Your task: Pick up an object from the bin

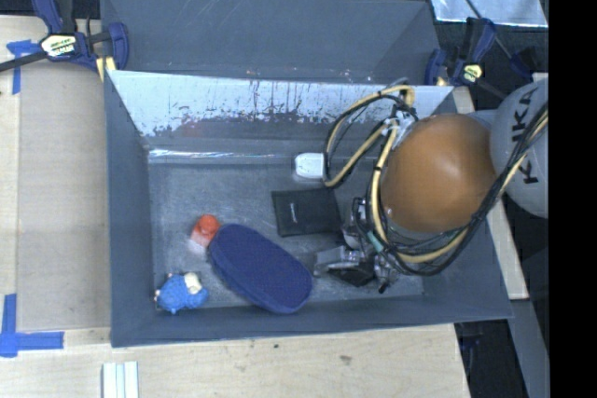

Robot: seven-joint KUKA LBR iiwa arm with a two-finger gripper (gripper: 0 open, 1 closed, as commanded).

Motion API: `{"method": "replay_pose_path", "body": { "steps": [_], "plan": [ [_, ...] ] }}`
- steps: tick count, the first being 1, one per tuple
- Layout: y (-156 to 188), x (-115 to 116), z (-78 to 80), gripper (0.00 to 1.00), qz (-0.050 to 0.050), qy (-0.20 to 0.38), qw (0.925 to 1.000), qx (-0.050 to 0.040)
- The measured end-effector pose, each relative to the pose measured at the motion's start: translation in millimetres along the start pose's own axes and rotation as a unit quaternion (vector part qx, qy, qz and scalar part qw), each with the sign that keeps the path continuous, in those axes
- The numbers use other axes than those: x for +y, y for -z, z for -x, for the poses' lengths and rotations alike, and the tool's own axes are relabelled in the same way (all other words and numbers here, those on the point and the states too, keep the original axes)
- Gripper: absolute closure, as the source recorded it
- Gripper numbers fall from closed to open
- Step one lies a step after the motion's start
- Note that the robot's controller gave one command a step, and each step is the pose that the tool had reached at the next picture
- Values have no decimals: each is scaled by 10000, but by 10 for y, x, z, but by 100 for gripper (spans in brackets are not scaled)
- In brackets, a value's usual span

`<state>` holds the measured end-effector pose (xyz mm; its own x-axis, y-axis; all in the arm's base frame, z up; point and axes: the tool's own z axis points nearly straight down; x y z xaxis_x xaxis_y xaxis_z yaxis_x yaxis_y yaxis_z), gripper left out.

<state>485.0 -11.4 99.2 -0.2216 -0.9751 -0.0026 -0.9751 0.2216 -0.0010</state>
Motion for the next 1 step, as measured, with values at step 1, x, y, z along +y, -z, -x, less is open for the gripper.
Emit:
{"method": "replay_pose_path", "body": {
  "steps": [1],
  "plan": [
    [817, -15, -2, 100, -25, -15, 10000, 7]
  ]
}}
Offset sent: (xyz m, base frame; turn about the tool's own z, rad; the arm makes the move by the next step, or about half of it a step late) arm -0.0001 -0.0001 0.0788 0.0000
